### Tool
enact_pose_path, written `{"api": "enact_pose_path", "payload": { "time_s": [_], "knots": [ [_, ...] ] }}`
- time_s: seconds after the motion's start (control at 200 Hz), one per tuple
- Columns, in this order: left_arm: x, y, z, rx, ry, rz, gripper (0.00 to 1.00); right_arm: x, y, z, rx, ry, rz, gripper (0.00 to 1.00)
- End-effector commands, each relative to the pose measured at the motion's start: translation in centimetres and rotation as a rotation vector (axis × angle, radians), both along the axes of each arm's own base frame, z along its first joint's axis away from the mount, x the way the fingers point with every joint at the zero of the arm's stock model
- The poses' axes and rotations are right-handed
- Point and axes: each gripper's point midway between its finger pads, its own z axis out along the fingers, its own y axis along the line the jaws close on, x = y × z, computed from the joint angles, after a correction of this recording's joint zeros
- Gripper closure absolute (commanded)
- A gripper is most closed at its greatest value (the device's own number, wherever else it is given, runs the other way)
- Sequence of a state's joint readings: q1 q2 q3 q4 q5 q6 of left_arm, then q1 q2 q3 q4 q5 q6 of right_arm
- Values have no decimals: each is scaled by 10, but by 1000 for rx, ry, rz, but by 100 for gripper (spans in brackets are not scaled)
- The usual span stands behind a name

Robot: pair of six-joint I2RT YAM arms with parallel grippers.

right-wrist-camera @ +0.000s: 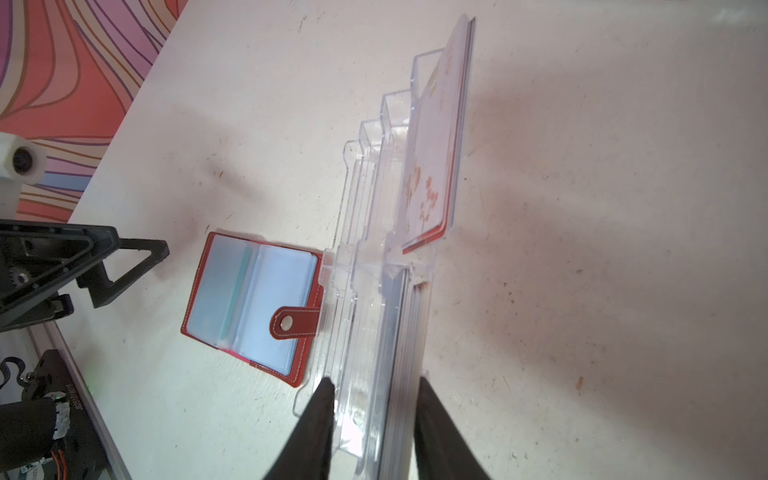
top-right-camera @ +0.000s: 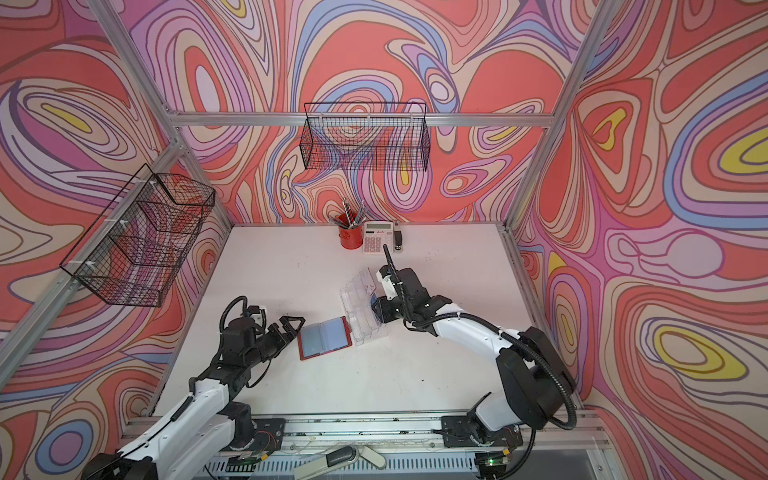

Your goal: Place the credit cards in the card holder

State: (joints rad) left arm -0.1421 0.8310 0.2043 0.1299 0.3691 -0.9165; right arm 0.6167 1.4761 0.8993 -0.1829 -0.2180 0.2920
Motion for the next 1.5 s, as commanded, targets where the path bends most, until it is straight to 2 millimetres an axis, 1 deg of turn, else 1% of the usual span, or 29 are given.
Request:
{"api": "enact_pose_path", "payload": {
  "time_s": [0.0, 0.125, 0.426, 0.716, 0.881, 0.936, 1.027, 1.097, 1.177, 1.302, 1.492],
  "knots": [
    [-2, 3, -5, 9, 16, 8, 7, 0, 5, 3, -13, -16, 19, 67],
    [-1, 2, -3, 4, 11, 4, 7, -2, 6, 9, 3, -28, 30, 70],
    [-1, 3, -6, 9, 24, 6, 7, -4, 5, 19, 24, -53, 35, 70],
    [-2, 3, -7, 14, 29, 8, 7, -6, 6, 24, 35, -61, 43, 71],
    [-1, 3, -7, 13, 28, 7, 7, -3, 2, 22, 18, -62, 20, 72],
    [-1, 3, -7, 14, 30, 7, 7, 1, -3, 16, -16, -58, -11, 72],
    [-1, 4, -8, 18, 32, 10, 7, 8, -10, 2, -84, -38, -56, 72],
    [-1, 4, -8, 17, 32, 9, 7, 8, -5, -5, -98, -20, -45, 73],
    [-1, 4, -7, 17, 31, 9, 7, 4, 5, -15, -126, -5, -19, 74],
    [-1, 4, -7, 20, 31, 11, 7, 4, 12, -14, -138, -11, -11, 76],
    [-1, 6, -8, 31, 32, 16, 7, 9, 14, 2, -121, -21, -31, 78]
  ]
}}
